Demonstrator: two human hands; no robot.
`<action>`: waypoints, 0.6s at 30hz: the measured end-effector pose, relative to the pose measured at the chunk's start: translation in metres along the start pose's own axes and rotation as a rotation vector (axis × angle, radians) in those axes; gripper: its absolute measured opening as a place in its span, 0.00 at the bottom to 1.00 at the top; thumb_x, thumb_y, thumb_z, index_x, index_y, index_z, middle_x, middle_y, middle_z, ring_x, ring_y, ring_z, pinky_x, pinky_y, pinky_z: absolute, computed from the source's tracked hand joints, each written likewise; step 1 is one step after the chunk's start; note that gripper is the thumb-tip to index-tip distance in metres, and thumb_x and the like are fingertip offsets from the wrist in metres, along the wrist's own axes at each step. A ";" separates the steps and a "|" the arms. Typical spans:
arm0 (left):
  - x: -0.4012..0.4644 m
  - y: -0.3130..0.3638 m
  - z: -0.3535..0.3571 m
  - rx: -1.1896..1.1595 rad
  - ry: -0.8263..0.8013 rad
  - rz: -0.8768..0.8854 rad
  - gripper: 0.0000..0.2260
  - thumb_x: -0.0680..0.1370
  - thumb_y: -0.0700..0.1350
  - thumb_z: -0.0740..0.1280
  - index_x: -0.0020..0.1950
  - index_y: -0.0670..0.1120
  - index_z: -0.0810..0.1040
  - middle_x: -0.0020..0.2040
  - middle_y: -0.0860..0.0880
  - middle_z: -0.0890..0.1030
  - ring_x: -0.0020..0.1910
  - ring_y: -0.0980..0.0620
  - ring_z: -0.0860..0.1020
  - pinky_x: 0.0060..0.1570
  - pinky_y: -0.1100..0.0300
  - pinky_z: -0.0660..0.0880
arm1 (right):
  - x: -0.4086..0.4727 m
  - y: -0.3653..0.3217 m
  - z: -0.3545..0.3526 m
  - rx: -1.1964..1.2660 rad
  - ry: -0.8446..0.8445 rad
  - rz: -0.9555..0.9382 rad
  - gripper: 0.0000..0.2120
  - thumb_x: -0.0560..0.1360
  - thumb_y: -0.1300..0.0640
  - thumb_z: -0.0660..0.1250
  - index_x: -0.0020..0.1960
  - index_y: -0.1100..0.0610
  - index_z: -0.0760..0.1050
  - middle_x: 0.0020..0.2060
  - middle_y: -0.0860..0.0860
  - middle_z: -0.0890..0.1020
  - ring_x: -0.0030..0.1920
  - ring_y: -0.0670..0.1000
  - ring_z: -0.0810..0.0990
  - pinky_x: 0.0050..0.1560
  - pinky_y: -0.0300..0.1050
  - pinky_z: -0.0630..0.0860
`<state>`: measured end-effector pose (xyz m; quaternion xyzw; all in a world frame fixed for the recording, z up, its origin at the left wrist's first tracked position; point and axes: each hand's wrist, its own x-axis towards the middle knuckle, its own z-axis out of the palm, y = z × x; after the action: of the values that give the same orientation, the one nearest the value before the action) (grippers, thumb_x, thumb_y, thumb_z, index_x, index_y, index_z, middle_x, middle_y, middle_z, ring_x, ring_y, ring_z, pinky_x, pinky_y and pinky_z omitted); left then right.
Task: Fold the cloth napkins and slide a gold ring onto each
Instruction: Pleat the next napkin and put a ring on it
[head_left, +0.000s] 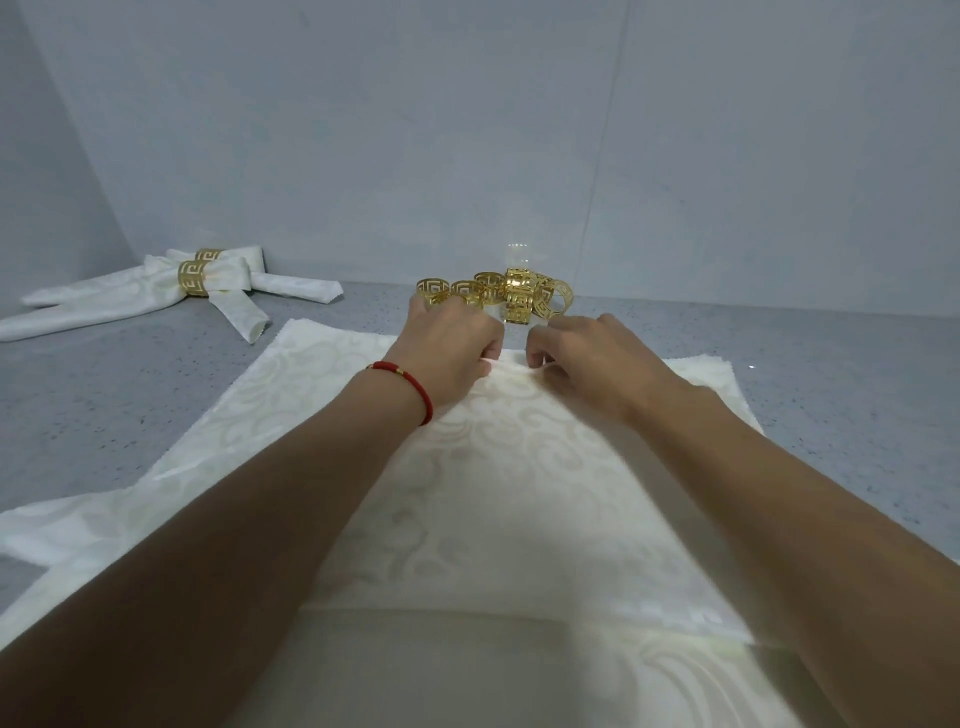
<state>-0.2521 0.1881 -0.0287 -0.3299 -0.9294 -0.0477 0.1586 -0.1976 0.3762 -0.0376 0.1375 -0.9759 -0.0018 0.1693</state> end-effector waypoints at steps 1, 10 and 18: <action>-0.003 0.000 -0.001 0.061 0.015 0.053 0.08 0.75 0.39 0.69 0.42 0.52 0.76 0.42 0.54 0.78 0.49 0.51 0.74 0.53 0.49 0.62 | -0.006 -0.002 0.001 -0.039 0.033 -0.036 0.08 0.76 0.59 0.67 0.54 0.50 0.76 0.48 0.48 0.79 0.51 0.55 0.79 0.47 0.48 0.64; -0.027 0.003 0.008 -0.031 0.144 -0.004 0.11 0.82 0.43 0.60 0.56 0.51 0.81 0.46 0.47 0.83 0.48 0.44 0.78 0.46 0.55 0.65 | -0.031 -0.005 0.011 0.302 0.217 0.218 0.10 0.80 0.56 0.65 0.58 0.52 0.83 0.46 0.49 0.85 0.48 0.54 0.82 0.52 0.53 0.78; -0.024 -0.003 0.021 -0.023 0.121 -0.017 0.08 0.81 0.41 0.66 0.44 0.45 0.82 0.49 0.48 0.77 0.49 0.46 0.76 0.45 0.54 0.72 | -0.030 -0.001 0.011 0.197 0.136 0.205 0.03 0.79 0.56 0.69 0.50 0.51 0.82 0.48 0.48 0.80 0.54 0.53 0.75 0.56 0.54 0.71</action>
<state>-0.2415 0.1754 -0.0564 -0.3201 -0.9204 -0.0795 0.2101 -0.1738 0.3825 -0.0579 0.0531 -0.9665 0.1204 0.2202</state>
